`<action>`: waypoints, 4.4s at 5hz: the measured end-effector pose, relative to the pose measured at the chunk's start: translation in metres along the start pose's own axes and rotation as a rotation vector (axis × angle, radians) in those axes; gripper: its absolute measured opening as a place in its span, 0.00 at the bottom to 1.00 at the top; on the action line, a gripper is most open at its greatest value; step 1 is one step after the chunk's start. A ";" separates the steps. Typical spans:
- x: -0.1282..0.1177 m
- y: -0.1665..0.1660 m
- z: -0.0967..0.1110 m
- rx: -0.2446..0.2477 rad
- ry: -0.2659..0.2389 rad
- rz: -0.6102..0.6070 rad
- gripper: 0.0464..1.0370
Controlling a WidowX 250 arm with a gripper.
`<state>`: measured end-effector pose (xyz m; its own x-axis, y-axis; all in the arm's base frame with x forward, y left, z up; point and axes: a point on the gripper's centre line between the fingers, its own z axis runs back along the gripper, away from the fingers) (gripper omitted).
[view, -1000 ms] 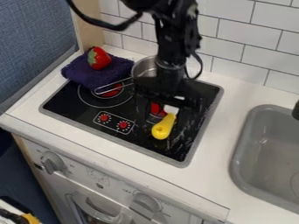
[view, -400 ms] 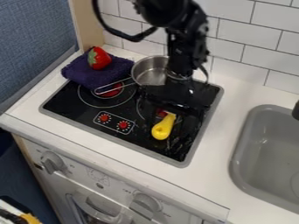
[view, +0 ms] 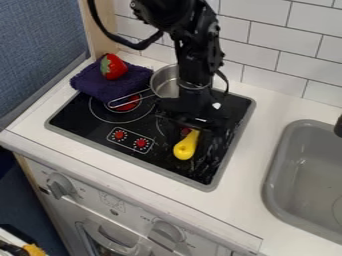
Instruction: Move the yellow knife to the bottom of the stove.
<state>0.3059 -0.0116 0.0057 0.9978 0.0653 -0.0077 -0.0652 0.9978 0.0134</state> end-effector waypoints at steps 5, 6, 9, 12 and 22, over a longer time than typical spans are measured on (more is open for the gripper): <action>0.012 -0.021 0.041 -0.102 0.061 -0.518 0.39; 0.007 -0.021 0.044 -0.020 0.117 -0.781 0.39; -0.042 0.045 0.042 -0.018 0.018 -1.375 0.39; -0.046 0.103 0.037 0.011 -0.013 -1.434 0.39; -0.059 0.178 0.012 0.049 -0.001 -1.250 0.96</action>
<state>0.2351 0.1619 0.0204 0.3768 -0.9254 -0.0413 0.9262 0.3756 0.0345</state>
